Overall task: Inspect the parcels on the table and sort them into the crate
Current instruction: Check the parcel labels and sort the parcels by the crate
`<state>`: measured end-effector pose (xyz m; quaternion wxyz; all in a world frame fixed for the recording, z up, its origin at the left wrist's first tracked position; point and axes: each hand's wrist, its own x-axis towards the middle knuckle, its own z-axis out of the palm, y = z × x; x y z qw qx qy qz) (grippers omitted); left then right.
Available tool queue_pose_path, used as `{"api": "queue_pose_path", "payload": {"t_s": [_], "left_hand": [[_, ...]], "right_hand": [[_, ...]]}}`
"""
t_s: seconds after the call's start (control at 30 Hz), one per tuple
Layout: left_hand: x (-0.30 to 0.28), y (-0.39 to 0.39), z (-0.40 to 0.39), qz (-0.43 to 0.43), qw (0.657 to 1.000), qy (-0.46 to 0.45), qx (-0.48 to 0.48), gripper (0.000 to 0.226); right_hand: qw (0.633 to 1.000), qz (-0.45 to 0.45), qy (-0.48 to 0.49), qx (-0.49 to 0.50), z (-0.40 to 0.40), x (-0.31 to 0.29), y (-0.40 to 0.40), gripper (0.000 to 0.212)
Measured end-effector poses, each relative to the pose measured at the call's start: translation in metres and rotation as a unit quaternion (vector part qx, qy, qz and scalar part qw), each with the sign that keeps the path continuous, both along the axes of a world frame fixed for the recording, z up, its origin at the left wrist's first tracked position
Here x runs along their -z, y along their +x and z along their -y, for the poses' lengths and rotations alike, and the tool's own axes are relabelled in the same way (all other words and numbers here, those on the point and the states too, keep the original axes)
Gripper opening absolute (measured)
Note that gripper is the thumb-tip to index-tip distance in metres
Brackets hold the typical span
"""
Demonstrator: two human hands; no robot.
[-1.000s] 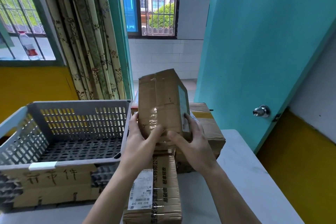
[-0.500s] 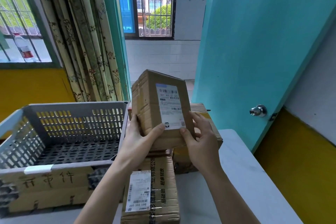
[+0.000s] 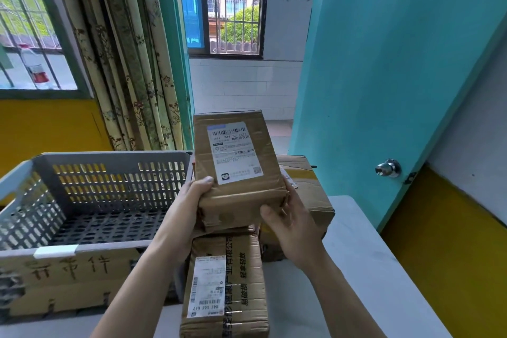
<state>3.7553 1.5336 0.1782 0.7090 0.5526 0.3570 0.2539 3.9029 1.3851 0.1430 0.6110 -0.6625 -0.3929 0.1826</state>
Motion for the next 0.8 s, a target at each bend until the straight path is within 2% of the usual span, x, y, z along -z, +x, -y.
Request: {"api": "queue_pose_path", "payload": {"t_s": [0.07,0.13,0.2,0.33,0.43,0.47,0.53,0.63,0.8], "left_hand": [[-0.002,-0.002,0.000,0.007,1.000,0.012,0.011,0.050],[-0.003,-0.007,0.004,0.008,0.998,0.050,0.034,0.069],[-0.004,-0.010,0.009,-0.015,0.989,0.134,0.068,0.086],[-0.004,-0.010,0.011,-0.072,0.956,0.277,0.058,0.085],[-0.004,-0.007,0.011,-0.091,0.947,0.305,0.033,0.068],[-0.005,-0.006,0.012,-0.095,0.948,0.303,0.024,0.059],[-0.007,-0.005,0.014,-0.100,0.948,0.303,0.012,0.047],[-0.008,-0.004,0.011,-0.106,0.945,0.308,0.006,0.044],[-0.011,-0.009,0.009,-0.101,0.939,0.326,0.036,0.034]], "right_hand": [[0.998,0.035,-0.023,0.040,-0.002,-0.001,0.000,0.052],[0.995,0.057,-0.030,0.082,-0.003,-0.006,0.000,0.036],[0.991,0.064,-0.025,0.111,-0.004,-0.007,0.000,0.021],[0.986,0.073,-0.027,0.145,-0.006,-0.011,0.001,0.017],[0.984,0.075,-0.021,0.161,-0.007,-0.016,0.000,0.049],[0.984,0.074,-0.024,0.158,-0.007,-0.018,0.000,0.050],[0.987,0.074,-0.039,0.138,-0.006,-0.019,-0.002,0.039],[0.987,0.083,-0.056,0.124,-0.004,-0.019,-0.006,0.041],[0.981,0.094,-0.046,0.163,-0.007,-0.024,-0.009,0.041]]}}
